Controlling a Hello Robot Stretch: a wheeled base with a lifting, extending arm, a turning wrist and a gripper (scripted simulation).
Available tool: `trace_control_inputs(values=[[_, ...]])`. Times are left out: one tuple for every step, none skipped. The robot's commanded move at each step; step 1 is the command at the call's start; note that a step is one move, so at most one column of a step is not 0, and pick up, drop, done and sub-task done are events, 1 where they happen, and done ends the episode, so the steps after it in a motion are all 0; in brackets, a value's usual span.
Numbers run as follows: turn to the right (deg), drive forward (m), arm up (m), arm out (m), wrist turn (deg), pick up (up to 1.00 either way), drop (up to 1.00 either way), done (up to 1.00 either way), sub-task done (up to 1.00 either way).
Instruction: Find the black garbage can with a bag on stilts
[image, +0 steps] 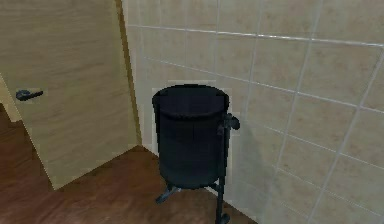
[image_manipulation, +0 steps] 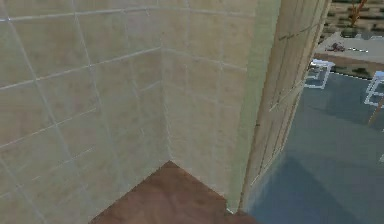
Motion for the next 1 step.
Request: trace_control_inputs(values=[[0.0,0.00,0.00,0.00,0.0,0.00,0.00,1.00,0.00]])
